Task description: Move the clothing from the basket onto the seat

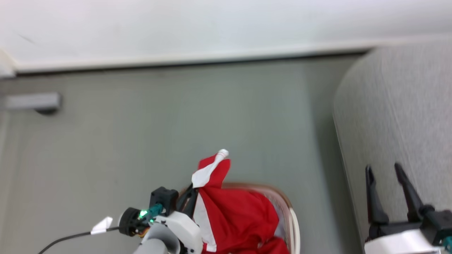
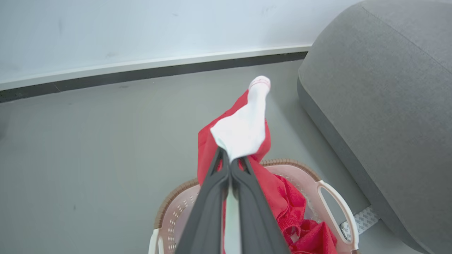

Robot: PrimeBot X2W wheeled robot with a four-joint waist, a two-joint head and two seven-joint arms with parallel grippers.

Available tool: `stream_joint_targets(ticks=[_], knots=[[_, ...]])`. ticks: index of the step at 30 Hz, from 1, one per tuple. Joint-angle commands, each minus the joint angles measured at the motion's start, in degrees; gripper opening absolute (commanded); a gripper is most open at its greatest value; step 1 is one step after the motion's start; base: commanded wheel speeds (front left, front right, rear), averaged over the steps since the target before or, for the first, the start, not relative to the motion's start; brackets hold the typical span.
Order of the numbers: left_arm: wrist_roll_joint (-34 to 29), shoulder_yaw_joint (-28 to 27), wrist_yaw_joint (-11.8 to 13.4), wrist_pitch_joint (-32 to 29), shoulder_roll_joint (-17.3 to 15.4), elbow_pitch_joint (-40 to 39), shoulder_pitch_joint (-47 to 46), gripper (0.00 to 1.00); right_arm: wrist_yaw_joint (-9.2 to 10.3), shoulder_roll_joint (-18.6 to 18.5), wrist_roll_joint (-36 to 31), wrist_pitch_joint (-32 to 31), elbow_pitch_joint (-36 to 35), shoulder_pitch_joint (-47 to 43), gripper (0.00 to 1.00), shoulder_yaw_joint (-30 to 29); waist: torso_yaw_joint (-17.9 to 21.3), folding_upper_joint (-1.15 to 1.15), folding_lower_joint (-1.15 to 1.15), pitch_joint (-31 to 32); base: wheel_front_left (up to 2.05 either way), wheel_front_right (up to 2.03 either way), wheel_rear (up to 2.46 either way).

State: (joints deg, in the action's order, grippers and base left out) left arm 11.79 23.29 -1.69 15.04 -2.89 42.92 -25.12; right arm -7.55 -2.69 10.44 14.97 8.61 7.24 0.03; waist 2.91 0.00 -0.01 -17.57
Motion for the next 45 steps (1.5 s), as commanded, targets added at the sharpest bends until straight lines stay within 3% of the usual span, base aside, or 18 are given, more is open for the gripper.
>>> stream_joint_targets(ticks=[1, 9, 22, 28, 31, 39, 45], knots=[[0.79, 0.12, 0.34, -0.43, -0.13, -1.95, 1.95, 0.00, 0.12, -0.16, -0.73, 0.15, 0.40, -1.94, 1.00, -0.24, -5.06, 0.00, 0.01, 9.24, 0.00, 0.00, 0.00], [3.05, -0.93, 2.96, -5.62, -1.40, -13.90, 9.04, 0.00, 0.12, -0.18, -1.45, 0.14, 1.44, -7.48, 1.00, 0.07, -5.53, 0.00, 0.01, 18.24, 0.00, 0.00, 0.00], [4.39, -3.46, 6.23, -14.15, -6.38, -32.56, 12.83, 0.00, 0.12, -0.15, -5.77, 0.14, 0.16, -10.72, 1.00, 2.31, -3.86, 0.00, 0.01, 22.02, 0.00, 0.00, 0.00], [5.02, -3.67, 6.65, -16.79, -7.42, -38.06, 13.04, 0.00, 0.12, -1.16, -6.68, 0.14, -2.31, -10.28, 1.00, 6.00, -3.59, 0.00, 0.01, 22.28, 0.00, 0.00, 0.00], [5.17, -3.42, 6.37, -17.70, -7.75, -39.97, 12.50, 0.00, 0.12, -2.61, -5.80, 0.14, -2.87, -9.43, 1.00, 10.15, -3.68, 0.00, 0.01, 22.27, 0.00, 0.00, 0.00], [4.75, -1.28, 5.82, -19.66, -7.44, -43.39, 11.61, 0.00, 0.12, -10.07, 2.50, -4.06, -1.97, -1.30, 1.00, 32.10, -4.15, 0.00, 0.01, 22.76, 0.00, 0.00, 0.00], [4.17, 0.34, 5.39, -20.49, -6.90, -44.58, 10.81, 0.00, 0.12, -10.62, 5.41, -3.82, 3.33, 7.12, 1.00, 41.15, -5.24, 0.00, 0.01, 22.65, 0.00, 0.00, 0.00]])
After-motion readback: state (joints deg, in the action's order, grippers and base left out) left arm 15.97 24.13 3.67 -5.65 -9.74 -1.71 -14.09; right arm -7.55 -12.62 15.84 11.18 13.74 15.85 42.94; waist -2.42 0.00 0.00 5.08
